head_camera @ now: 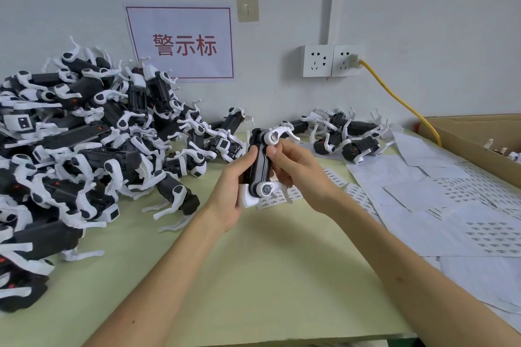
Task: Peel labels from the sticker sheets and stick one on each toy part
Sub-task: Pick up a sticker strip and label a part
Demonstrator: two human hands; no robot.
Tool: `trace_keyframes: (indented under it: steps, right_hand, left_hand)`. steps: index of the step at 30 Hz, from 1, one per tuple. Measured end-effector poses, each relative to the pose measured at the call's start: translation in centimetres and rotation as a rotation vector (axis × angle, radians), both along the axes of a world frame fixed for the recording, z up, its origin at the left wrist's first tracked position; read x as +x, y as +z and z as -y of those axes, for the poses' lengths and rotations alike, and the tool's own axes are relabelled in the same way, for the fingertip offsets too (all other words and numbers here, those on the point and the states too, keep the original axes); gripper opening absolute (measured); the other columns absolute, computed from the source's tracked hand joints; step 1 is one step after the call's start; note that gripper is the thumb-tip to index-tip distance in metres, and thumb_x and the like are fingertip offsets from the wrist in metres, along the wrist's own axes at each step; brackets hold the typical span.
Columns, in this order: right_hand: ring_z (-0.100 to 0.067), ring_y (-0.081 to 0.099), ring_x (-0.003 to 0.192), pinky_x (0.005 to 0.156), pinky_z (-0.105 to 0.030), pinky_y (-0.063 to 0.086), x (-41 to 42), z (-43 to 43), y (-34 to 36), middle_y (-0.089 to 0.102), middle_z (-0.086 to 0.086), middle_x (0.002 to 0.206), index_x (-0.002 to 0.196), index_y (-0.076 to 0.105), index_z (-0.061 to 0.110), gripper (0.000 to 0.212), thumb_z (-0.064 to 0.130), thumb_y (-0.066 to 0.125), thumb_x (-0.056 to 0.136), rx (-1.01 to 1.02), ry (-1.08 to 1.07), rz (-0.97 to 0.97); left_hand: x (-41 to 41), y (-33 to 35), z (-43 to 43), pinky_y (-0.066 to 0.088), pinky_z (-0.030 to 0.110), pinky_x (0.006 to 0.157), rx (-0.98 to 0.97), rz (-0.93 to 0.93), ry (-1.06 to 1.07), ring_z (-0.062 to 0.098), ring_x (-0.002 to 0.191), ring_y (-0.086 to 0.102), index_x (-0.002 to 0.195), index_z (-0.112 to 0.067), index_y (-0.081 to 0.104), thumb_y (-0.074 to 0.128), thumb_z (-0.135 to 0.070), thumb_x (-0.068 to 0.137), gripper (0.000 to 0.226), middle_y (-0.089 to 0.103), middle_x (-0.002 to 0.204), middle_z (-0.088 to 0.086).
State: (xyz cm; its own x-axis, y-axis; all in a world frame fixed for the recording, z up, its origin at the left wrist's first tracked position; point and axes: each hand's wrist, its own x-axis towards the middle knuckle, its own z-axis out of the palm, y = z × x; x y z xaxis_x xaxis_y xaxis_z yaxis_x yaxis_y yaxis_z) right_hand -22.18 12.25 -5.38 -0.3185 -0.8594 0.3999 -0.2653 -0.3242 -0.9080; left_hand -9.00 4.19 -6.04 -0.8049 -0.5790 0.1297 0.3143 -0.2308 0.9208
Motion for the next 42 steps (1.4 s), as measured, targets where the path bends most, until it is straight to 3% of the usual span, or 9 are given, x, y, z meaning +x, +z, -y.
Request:
trace_keyframes:
  steps: [10, 15, 17, 20, 23, 26, 28, 36, 42]
  right_hand:
    - [-0.006, 0.046, 0.055, 0.053, -0.018, 0.037, -0.3, 0.4, -0.2, 0.056, 0.011, 0.063, 0.075, 0.05, 0.013, 0.031, 0.017, 0.054, 0.105, 0.049, 0.003, -0.023]
    - [-0.011, 0.045, 0.06, 0.059, -0.03, 0.037, -0.5, 0.6, -0.8, 0.054, -0.002, 0.063, 0.078, 0.057, 0.011, 0.023, 0.021, 0.058, 0.099, -0.124, -0.338, -0.23]
    - [-0.006, 0.049, 0.068, 0.065, -0.021, 0.04, -0.7, 0.4, -0.9, 0.058, 0.003, 0.076, 0.091, 0.062, 0.014, 0.008, 0.008, 0.057, 0.093, -0.266, -0.489, -0.383]
    - [-0.011, 0.051, 0.106, 0.093, -0.011, 0.037, -1.6, 0.2, -0.6, 0.06, 0.005, 0.117, 0.121, 0.068, 0.02, 0.054, -0.007, 0.054, 0.075, -0.277, -0.562, -0.61]
    - [-0.014, 0.046, 0.126, 0.107, -0.018, 0.032, -2.6, -0.2, 0.0, 0.056, 0.011, 0.141, 0.121, 0.072, 0.025, 0.065, -0.003, 0.054, 0.066, -0.125, -0.36, -0.734]
    - [0.001, 0.057, 0.115, 0.088, -0.019, 0.046, -2.8, -0.6, 0.2, 0.067, 0.017, 0.124, 0.115, 0.075, 0.026, 0.062, -0.012, 0.056, 0.069, -0.016, -0.228, -0.651]
    - [0.006, 0.062, 0.106, 0.082, -0.013, 0.047, -3.1, -0.7, 0.2, 0.071, 0.017, 0.111, 0.11, 0.076, 0.02, 0.056, -0.015, 0.057, 0.071, -0.036, -0.215, -0.539]
    - [-0.01, 0.07, 0.075, 0.061, -0.019, 0.053, -4.2, -0.7, 0.2, 0.077, 0.006, 0.09, 0.107, 0.077, 0.016, 0.035, -0.007, 0.071, 0.08, -0.013, -0.17, -0.167]
    - [-0.025, 0.068, 0.072, 0.066, -0.033, 0.059, -4.4, -0.6, 0.1, 0.071, -0.016, 0.087, 0.09, 0.068, -0.001, 0.002, 0.0, 0.068, 0.089, 0.046, -0.092, 0.079]
  left_hand:
    - [-0.6, -0.7, 0.6, 0.06, 0.028, 0.075, 0.099, -0.021, 0.067, 0.014, 0.091, 0.074, 0.101, -0.025, 0.083, 0.055, -0.044, 0.098, 0.035, 0.077, 0.103, 0.002]
    - [-0.8, -0.7, 1.1, 0.052, 0.03, 0.085, 0.089, 0.036, 0.108, 0.015, 0.087, 0.068, 0.095, -0.022, 0.083, 0.059, -0.047, 0.096, 0.034, 0.072, 0.101, 0.006]
    - [-0.7, -0.8, 1.2, 0.05, 0.031, 0.085, 0.054, 0.086, 0.108, 0.014, 0.081, 0.069, 0.093, -0.022, 0.082, 0.062, -0.047, 0.096, 0.032, 0.074, 0.095, 0.005]
    - [-0.6, -0.9, 1.4, 0.053, 0.03, 0.075, 0.041, 0.16, 0.092, 0.015, 0.081, 0.072, 0.094, -0.019, 0.08, 0.067, -0.046, 0.09, 0.031, 0.077, 0.097, 0.005]
    - [-0.6, -0.7, 1.0, 0.057, 0.03, 0.069, 0.038, 0.212, 0.009, 0.017, 0.085, 0.073, 0.104, -0.017, 0.078, 0.062, -0.045, 0.093, 0.034, 0.075, 0.104, 0.005]
    - [-0.8, -0.7, 0.6, 0.053, 0.035, 0.076, 0.068, 0.247, -0.03, 0.022, 0.089, 0.074, 0.114, -0.013, 0.076, 0.051, -0.047, 0.101, 0.045, 0.076, 0.11, 0.01]
    - [-0.6, -0.8, 0.8, 0.054, 0.031, 0.074, 0.108, 0.216, -0.011, 0.021, 0.083, 0.076, 0.097, -0.018, 0.084, 0.041, -0.041, 0.107, 0.05, 0.079, 0.099, 0.01]
    - [-0.8, -0.1, 1.0, 0.055, 0.03, 0.059, 0.194, 0.063, 0.001, 0.028, 0.073, 0.068, 0.107, -0.006, 0.071, 0.032, -0.041, 0.104, 0.052, 0.071, 0.095, 0.019]
    - [-0.9, -1.1, 1.8, 0.039, 0.034, 0.065, 0.177, 0.021, 0.188, 0.02, 0.051, 0.045, 0.063, -0.013, 0.057, 0.026, -0.064, 0.102, 0.071, 0.044, 0.054, 0.004]
